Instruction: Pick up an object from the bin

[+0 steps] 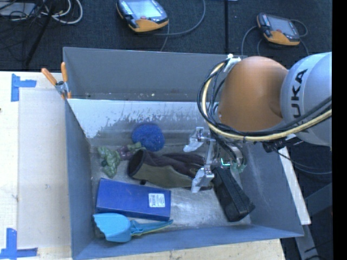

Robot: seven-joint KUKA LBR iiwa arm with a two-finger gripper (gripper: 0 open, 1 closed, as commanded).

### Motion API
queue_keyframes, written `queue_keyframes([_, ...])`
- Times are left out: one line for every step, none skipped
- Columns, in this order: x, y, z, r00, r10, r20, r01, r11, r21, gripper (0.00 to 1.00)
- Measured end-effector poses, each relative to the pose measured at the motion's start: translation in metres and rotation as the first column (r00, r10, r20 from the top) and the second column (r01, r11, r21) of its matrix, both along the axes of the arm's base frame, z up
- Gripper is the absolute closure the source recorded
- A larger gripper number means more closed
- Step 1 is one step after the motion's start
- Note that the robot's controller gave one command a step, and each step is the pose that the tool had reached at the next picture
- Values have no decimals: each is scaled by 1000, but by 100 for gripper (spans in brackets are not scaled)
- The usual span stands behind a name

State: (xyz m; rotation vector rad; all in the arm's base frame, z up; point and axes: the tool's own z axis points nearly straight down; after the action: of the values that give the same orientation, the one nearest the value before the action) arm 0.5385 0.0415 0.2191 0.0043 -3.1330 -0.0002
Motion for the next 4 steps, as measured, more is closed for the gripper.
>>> queue_keyframes([2,0,4,1000,-1,7,1,1000,0,0])
queue_keyframes([10,-2,-36,1000,-17,16,17,1000,1,0])
queue_keyframes([7,-14,-72,1000,-1,12,1,1000,4,0])
queue_keyframes([33,-35,-139,957,-291,12,291,957,1,0])
